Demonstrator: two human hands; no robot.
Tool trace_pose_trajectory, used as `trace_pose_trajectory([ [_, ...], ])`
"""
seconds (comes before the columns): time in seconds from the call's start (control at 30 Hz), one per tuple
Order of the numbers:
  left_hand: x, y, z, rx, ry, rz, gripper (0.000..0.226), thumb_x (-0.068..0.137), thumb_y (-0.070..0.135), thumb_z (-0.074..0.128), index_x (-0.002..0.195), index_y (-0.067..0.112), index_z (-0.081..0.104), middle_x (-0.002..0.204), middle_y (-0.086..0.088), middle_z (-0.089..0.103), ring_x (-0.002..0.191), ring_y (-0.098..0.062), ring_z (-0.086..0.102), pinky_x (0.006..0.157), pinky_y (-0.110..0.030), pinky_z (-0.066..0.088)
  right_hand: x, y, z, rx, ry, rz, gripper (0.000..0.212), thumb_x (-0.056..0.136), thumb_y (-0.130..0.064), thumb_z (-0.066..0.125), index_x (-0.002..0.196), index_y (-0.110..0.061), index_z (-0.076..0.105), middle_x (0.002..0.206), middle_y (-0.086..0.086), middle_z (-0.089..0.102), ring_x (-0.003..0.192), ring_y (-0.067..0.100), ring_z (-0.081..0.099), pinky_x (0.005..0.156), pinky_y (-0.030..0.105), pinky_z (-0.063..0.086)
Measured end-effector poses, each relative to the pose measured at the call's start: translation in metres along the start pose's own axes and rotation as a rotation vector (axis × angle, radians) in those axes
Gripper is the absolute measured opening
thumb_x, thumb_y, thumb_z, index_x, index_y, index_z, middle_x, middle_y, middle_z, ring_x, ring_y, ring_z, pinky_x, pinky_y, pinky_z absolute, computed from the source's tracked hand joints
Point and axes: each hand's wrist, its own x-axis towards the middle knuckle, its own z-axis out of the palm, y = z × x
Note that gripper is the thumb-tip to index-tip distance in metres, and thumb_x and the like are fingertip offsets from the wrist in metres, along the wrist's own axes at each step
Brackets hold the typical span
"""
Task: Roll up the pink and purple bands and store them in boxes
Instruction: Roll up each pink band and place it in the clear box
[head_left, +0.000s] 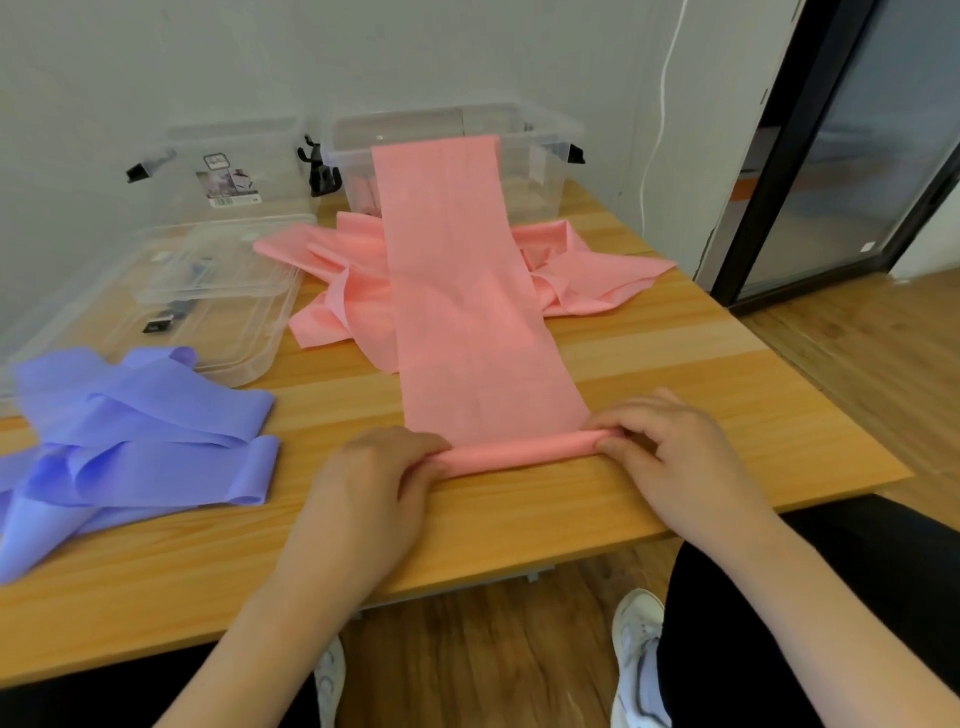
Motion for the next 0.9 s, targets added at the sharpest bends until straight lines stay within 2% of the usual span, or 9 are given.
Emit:
trace_pose_trajectory([
  [0.07, 0.001, 0.002, -0.001, -0.045, 0.036, -0.051, 0.019, 0.078, 0.02, 0.055, 0.089, 0.016, 0.07, 0.077, 0.004, 0.068, 0.062, -0.005, 0.051, 0.073, 0.002, 0.033, 0.002, -0.002, 0.004, 0.006, 0.0, 0.046, 0.021, 0.087, -0.014, 0.059, 0.086, -0.035, 0.06, 0.086, -0.021, 0.056, 0.088, -0.003, 0.047, 0.075, 0.003, 0.031],
  [0.13, 0.001, 0.002, -0.001, -0.043, 0.034, -0.058, 0.019, 0.08, 0.024, 0.052, 0.086, 0.017, 0.069, 0.078, 0.005, 0.066, 0.063, 0.0, 0.049, 0.068, -0.002, 0.034, 0.003, -0.002, 0.007, 0.027, 0.005, 0.112, 0.022, 0.087, -0.016, 0.059, 0.084, -0.036, 0.052, 0.089, -0.013, 0.055, 0.085, -0.004, 0.048, 0.07, 0.005, 0.034],
  [0.23, 0.0, 0.001, 0.0, 0.019, 0.025, -0.091, 0.023, 0.087, 0.029, 0.054, 0.096, 0.018, 0.072, 0.107, 0.002, 0.065, 0.095, -0.014, 0.059, 0.083, -0.018, 0.037, 0.004, -0.003, 0.007, -0.019, 0.056, 0.159, 0.015, 0.087, -0.02, 0.059, 0.087, -0.034, 0.054, 0.092, -0.012, 0.056, 0.087, 0.001, 0.05, 0.068, 0.008, 0.032],
  [0.3, -0.002, 0.007, 0.001, 0.032, -0.018, -0.139, 0.032, 0.092, 0.028, 0.053, 0.121, 0.02, 0.061, 0.134, 0.004, 0.051, 0.123, -0.016, 0.047, 0.099, -0.017, 0.027, 0.003, -0.009, 0.005, -0.034, 0.032, 0.156, 0.019, 0.091, -0.021, 0.053, 0.109, -0.027, 0.059, 0.108, -0.014, 0.055, 0.105, 0.003, 0.047, 0.078, 0.007, 0.029],
  [0.37, -0.007, 0.016, 0.006, -0.028, -0.081, -0.127, 0.049, 0.094, 0.031, 0.045, 0.141, 0.022, 0.035, 0.146, 0.011, 0.03, 0.138, -0.009, 0.024, 0.104, -0.011, 0.008, 0.0, -0.019, 0.008, 0.027, -0.08, 0.154, 0.039, 0.096, -0.024, 0.042, 0.136, -0.026, 0.042, 0.128, -0.022, 0.037, 0.119, -0.007, 0.03, 0.096, 0.006, 0.019],
  [0.47, -0.01, 0.028, 0.013, -0.047, -0.101, -0.12, 0.053, 0.096, 0.031, 0.041, 0.145, 0.025, 0.021, 0.14, 0.017, 0.025, 0.139, -0.008, 0.02, 0.106, -0.013, 0.011, -0.003, -0.026, 0.015, 0.118, -0.169, 0.138, 0.047, 0.098, -0.023, 0.038, 0.142, -0.033, 0.026, 0.131, -0.029, 0.019, 0.121, -0.014, 0.015, 0.101, 0.003, 0.01],
  [0.57, -0.006, 0.017, 0.012, -0.017, -0.042, -0.109, 0.031, 0.087, 0.013, 0.058, 0.118, 0.018, 0.058, 0.129, 0.003, 0.051, 0.115, -0.019, 0.051, 0.09, -0.018, 0.035, -0.001, -0.016, 0.009, 0.129, -0.109, 0.137, 0.035, 0.092, -0.014, 0.051, 0.121, -0.035, 0.049, 0.122, -0.027, 0.041, 0.112, -0.012, 0.035, 0.086, -0.008, 0.019],
  [0.67, -0.002, 0.004, 0.007, 0.012, 0.036, -0.064, 0.015, 0.082, 0.015, 0.062, 0.092, 0.018, 0.071, 0.099, 0.004, 0.058, 0.09, -0.017, 0.05, 0.076, -0.017, 0.034, -0.001, -0.01, 0.004, 0.055, -0.073, 0.075, 0.024, 0.085, -0.01, 0.06, 0.09, -0.034, 0.059, 0.097, -0.023, 0.054, 0.096, -0.005, 0.048, 0.083, -0.002, 0.027],
  [0.9, 0.005, 0.003, -0.007, -0.209, 0.036, -0.159, 0.023, 0.079, 0.015, 0.07, 0.094, 0.028, 0.058, 0.08, 0.017, 0.056, 0.079, 0.007, 0.051, 0.066, -0.002, 0.036, 0.001, -0.005, 0.008, 0.063, 0.05, 0.163, 0.02, 0.084, -0.018, 0.062, 0.083, -0.036, 0.054, 0.089, -0.011, 0.055, 0.082, -0.002, 0.049, 0.068, 0.003, 0.034],
])
